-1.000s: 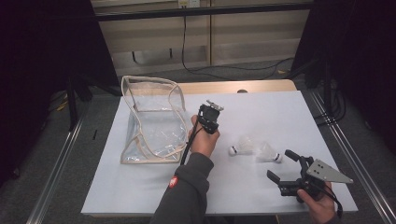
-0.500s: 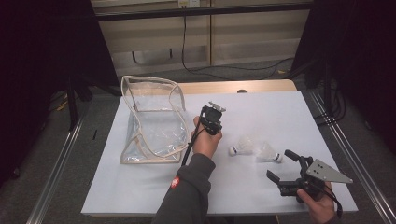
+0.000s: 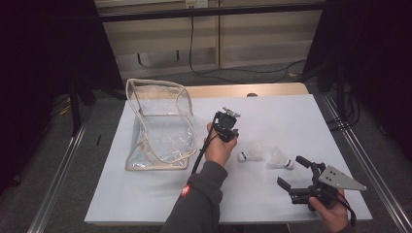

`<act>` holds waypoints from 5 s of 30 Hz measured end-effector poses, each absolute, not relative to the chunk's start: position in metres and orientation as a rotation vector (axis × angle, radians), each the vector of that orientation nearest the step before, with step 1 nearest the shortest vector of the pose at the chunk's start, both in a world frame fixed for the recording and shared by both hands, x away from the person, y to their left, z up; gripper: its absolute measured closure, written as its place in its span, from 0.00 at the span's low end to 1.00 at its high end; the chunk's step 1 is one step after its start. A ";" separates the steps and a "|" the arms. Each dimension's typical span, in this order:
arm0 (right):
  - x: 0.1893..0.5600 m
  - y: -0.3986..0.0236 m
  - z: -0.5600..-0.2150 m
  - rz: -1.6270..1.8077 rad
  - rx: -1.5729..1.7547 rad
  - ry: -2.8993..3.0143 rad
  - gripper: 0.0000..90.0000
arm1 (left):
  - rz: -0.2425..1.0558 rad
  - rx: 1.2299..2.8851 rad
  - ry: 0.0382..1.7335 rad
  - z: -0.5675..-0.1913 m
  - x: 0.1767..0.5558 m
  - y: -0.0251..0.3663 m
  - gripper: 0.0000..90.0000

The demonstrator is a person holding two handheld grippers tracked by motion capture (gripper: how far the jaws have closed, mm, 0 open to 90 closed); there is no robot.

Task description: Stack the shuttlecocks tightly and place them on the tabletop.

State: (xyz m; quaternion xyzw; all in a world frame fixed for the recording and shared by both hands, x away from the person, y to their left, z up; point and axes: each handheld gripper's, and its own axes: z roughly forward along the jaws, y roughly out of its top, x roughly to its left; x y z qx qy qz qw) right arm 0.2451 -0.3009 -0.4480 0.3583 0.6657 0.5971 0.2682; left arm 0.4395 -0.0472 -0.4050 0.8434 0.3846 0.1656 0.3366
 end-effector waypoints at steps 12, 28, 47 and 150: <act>0.245 -0.300 -0.448 1.611 0.966 1.799 0.01 | 0.370 2.207 1.000 -0.408 0.437 -0.054 0.80; 0.245 -0.300 -0.448 1.610 0.962 1.800 0.01 | 0.348 2.228 1.031 -0.407 0.437 -0.053 0.97; 0.245 -0.300 -0.448 1.612 0.960 1.798 0.01 | 0.323 2.222 1.054 -0.403 0.438 -0.055 1.00; 0.245 -0.297 -0.449 1.620 0.951 1.812 0.01 | 0.644 2.101 1.150 -0.400 0.439 -0.021 0.98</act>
